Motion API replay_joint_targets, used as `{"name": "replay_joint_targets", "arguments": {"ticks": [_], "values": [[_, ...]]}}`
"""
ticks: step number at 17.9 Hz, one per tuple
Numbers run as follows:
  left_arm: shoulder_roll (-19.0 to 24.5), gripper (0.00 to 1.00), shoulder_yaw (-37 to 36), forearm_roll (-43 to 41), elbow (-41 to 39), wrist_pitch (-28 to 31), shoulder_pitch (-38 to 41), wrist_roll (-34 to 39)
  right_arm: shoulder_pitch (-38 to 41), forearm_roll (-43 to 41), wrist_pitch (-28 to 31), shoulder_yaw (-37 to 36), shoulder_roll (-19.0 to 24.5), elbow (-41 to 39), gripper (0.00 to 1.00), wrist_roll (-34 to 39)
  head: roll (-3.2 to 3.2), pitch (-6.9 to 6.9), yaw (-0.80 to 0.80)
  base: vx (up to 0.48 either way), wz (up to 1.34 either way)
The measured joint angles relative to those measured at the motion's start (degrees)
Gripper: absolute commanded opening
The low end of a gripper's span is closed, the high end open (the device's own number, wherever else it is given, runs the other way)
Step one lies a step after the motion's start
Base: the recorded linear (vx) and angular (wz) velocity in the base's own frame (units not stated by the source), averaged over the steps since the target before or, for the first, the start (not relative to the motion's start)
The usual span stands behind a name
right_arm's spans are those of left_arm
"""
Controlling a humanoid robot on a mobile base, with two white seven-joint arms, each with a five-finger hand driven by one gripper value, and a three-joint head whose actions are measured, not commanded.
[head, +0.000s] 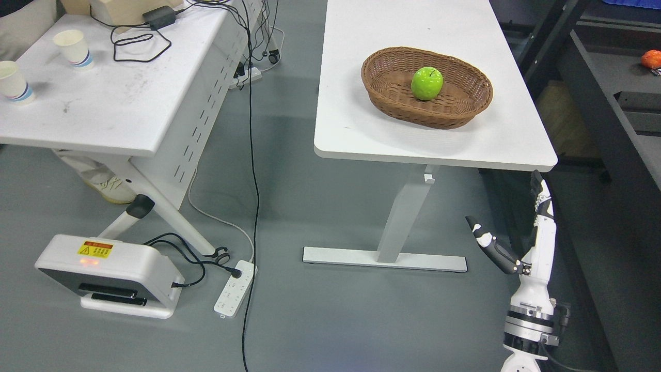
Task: Place green apple on left shelf middle layer
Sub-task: 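Reach the right hand into the wicker basket beside the green apple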
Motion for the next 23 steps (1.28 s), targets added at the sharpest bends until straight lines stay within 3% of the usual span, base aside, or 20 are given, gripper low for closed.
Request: {"name": "replay_joint_targets", "arguments": {"ticks": [3, 5, 14, 19, 23], "values": [[0.0, 1.0, 0.0, 0.0, 0.0, 0.0, 0.0, 0.0, -1.04, 4.66, 8.96, 0.85, 0.19, 0.17, 0.97, -0.13, 0.0, 0.0, 0.0, 0.297, -0.08], [0.0, 1.0, 0.0, 0.0, 0.0, 0.0, 0.0, 0.0, -1.49, 6.42, 11.79, 1.25, 0.26, 0.25, 0.97, -0.02, 0.0, 0.0, 0.0, 0.29, -0.02], [0.0, 1.0, 0.0, 0.0, 0.0, 0.0, -0.01, 0.0, -2.88, 9.78, 14.72, 2.42, 0.29, 0.37, 0.97, 0.72, 0.0, 0.0, 0.0, 0.268, 0.05], [0.0, 1.0, 0.0, 0.0, 0.0, 0.0, 0.0, 0.0, -5.42, 3.98, 16.46, 1.65, -0.61, 0.61, 0.97, 14.34, 0.0, 0.0, 0.0, 0.187, 0.07], [0.0, 1.0, 0.0, 0.0, 0.0, 0.0, 0.0, 0.0, -7.91, 1.39, 18.48, 1.25, -1.54, 1.25, 0.97, 17.03, 0.0, 0.0, 0.0, 0.135, 0.05]]}}
